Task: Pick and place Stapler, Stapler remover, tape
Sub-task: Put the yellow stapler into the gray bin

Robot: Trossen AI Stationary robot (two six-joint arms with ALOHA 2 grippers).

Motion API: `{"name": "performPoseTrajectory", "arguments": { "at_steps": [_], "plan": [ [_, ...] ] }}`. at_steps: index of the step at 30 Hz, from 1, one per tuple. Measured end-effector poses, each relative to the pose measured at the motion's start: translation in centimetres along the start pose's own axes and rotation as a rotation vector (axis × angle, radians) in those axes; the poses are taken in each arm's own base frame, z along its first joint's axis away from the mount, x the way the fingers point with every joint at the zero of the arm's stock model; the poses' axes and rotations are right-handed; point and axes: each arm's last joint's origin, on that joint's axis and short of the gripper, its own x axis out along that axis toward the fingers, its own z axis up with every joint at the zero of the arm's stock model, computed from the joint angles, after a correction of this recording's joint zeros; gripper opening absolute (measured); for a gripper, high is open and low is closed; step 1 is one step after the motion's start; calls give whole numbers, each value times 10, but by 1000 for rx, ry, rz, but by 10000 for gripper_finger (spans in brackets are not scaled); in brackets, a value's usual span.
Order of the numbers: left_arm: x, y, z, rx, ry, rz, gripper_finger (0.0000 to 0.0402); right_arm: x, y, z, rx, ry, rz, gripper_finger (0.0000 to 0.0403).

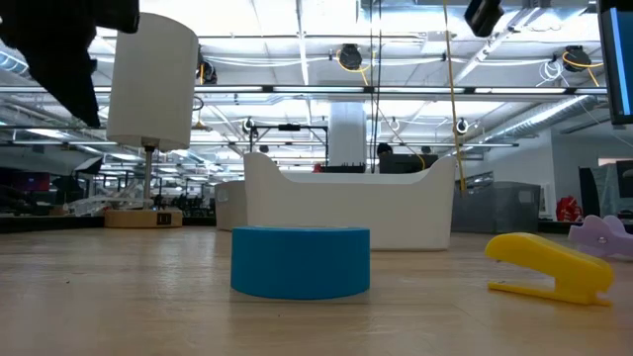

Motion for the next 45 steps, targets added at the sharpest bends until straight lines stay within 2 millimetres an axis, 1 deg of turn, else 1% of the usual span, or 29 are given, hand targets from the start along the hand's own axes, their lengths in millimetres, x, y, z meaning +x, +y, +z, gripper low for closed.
{"name": "performPoseTrajectory", "arguments": {
  "at_steps": [2,5,9,14,20,26,29,32,36,39,45],
  "plan": [
    [7,1,-3,-6,-9,-22,234,4,7,-5,-7,7,-15,130],
    [16,1,-9,-18,-39,-118,232,10,19,-10,-13,7,-32,130],
    [26,12,-17,-4,-92,-206,209,24,38,-14,-24,16,-50,130],
    [23,34,-20,45,-132,-264,170,47,62,-19,-59,30,-103,130],
    [12,60,-24,121,-223,-325,141,78,80,-27,-45,96,-217,130],
    [2,83,-29,177,-326,-386,136,106,89,-36,22,207,-334,130],
    [3,92,-33,174,-365,-400,136,115,91,-39,48,246,-375,130],
    [4,99,-36,174,-384,-439,136,121,92,-41,79,283,-416,130],
    [9,103,-38,157,-450,-474,136,125,94,-42,161,356,-444,130],
    [12,103,-38,144,-496,-513,136,128,95,-46,239,419,-460,130],
    [24,99,-37,112,-584,-592,136,135,93,-63,419,540,-483,130]
  ]
}}
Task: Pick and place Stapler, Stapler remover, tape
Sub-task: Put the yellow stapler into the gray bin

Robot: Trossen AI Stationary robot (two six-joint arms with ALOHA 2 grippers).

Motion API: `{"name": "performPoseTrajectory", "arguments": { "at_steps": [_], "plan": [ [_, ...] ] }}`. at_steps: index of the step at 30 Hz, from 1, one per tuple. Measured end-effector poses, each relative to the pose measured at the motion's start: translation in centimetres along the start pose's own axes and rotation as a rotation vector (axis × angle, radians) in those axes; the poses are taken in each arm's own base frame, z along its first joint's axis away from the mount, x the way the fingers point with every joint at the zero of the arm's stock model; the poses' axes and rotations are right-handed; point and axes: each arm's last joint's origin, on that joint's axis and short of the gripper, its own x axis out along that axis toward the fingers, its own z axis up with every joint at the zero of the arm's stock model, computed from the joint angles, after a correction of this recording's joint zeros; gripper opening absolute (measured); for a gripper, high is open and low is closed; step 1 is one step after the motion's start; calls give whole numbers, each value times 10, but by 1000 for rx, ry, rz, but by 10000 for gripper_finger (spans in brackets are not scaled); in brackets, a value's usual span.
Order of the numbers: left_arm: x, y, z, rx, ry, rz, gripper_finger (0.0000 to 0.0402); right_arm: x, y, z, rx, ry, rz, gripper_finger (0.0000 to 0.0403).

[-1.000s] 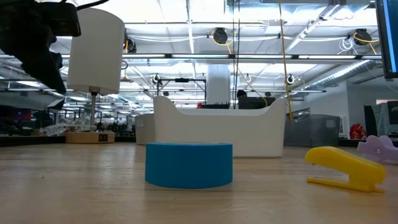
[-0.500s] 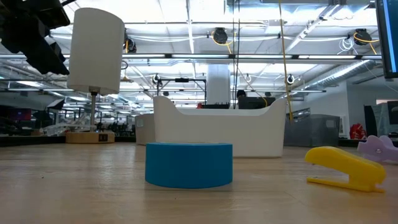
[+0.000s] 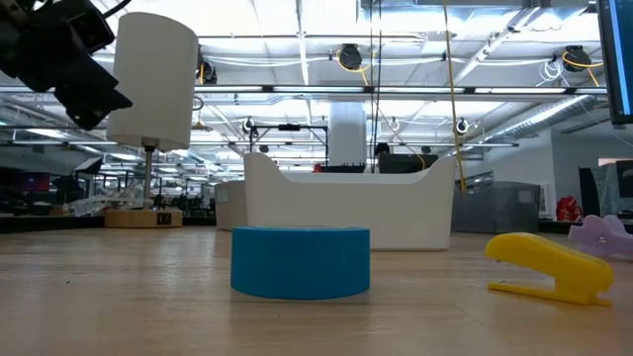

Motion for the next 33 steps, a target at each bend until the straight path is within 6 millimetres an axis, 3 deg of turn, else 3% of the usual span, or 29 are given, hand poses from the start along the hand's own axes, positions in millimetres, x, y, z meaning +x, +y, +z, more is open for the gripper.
{"name": "performPoseTrajectory", "arguments": {
  "at_steps": [6,16,23,27,33],
  "plan": [
    [3,1,-4,-18,-19,-18,136,10,-7,-16,86,61,-93,130],
    [3,1,-4,-24,-16,-16,136,0,-22,-39,241,114,-310,130],
    [3,1,-4,-20,-17,-13,136,22,-33,-42,380,66,-411,130],
    [3,1,-4,-14,-19,-5,136,30,-47,-51,514,153,-501,130],
    [3,1,-4,-6,-19,-5,136,33,-67,-64,567,273,-559,130]
  ]
}}
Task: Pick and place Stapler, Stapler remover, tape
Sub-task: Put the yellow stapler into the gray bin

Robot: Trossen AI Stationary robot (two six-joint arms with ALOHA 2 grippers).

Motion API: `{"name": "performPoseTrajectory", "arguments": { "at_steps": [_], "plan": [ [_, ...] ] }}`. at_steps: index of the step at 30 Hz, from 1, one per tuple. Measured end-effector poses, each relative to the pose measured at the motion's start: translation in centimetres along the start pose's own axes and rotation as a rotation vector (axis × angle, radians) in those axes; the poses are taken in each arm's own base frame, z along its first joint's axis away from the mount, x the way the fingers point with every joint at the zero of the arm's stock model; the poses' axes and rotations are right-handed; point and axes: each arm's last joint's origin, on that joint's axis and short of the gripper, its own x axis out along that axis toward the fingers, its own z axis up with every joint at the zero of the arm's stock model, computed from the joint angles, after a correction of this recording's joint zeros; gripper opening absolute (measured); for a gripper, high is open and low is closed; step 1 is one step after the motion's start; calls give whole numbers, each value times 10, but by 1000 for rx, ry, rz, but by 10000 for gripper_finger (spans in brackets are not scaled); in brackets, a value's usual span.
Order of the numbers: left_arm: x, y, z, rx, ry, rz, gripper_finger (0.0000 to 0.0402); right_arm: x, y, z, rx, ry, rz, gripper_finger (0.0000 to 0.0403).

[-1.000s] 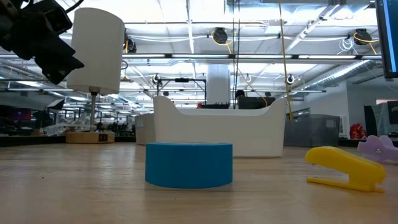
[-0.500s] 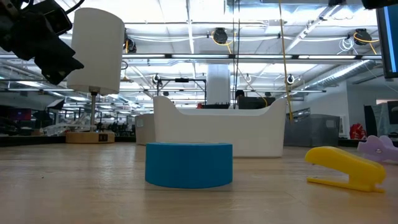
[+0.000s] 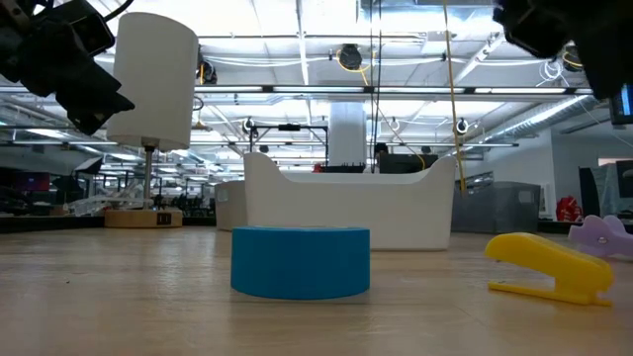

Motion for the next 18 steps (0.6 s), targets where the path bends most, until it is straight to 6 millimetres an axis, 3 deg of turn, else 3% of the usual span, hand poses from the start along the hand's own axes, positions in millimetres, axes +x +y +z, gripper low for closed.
{"name": "performPoseTrajectory", "arguments": {
  "at_steps": [8,14,18],
  "plan": [
    [0,0,0,-6,0,0,136,32,-9,6,32,84,144,130],
    [0,0,0,-7,0,1,136,48,-8,6,16,190,461,130],
    [0,0,0,-9,0,1,136,49,-7,8,22,144,625,130]
  ]
}}
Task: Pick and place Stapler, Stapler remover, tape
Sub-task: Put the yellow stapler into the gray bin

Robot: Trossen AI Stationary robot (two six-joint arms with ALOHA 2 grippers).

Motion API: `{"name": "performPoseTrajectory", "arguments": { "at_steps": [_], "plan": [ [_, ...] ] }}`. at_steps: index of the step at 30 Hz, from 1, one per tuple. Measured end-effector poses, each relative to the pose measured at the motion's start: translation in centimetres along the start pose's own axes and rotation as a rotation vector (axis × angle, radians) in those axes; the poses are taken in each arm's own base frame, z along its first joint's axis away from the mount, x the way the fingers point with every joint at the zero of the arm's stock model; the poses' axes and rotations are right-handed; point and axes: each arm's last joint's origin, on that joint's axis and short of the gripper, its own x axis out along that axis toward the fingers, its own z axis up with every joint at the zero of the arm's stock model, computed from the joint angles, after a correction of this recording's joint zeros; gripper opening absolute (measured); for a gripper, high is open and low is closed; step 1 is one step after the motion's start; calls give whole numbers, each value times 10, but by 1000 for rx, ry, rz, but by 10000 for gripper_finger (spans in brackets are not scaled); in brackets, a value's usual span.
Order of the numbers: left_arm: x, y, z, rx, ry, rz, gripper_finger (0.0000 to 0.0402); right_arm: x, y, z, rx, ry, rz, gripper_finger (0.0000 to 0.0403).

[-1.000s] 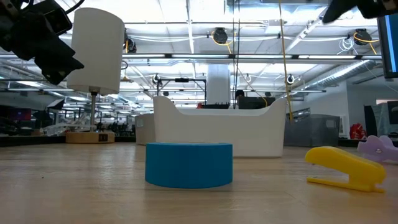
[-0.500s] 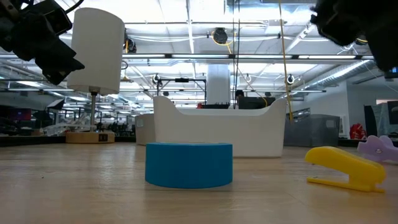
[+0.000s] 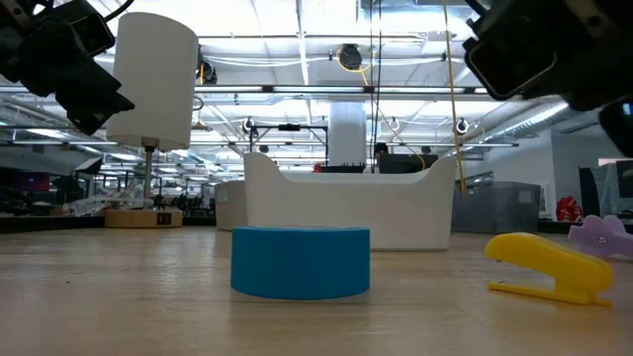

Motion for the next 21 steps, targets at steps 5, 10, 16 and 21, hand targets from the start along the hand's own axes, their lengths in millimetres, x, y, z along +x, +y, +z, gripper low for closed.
{"name": "performPoseTrajectory", "arguments": {
  "at_steps": [5,10,16,21],
  "plan": [
    [0,0,0,0,0,0,136,0,-1,0,-77,-22,-95,130],
    [0,0,0,0,-1,0,136,-7,15,-7,-161,6,-300,130],
    [0,0,0,3,-1,1,136,-20,54,-16,-278,-42,-369,130],
    [0,0,0,3,0,1,136,-10,66,-13,-330,-91,-307,130]
  ]
}}
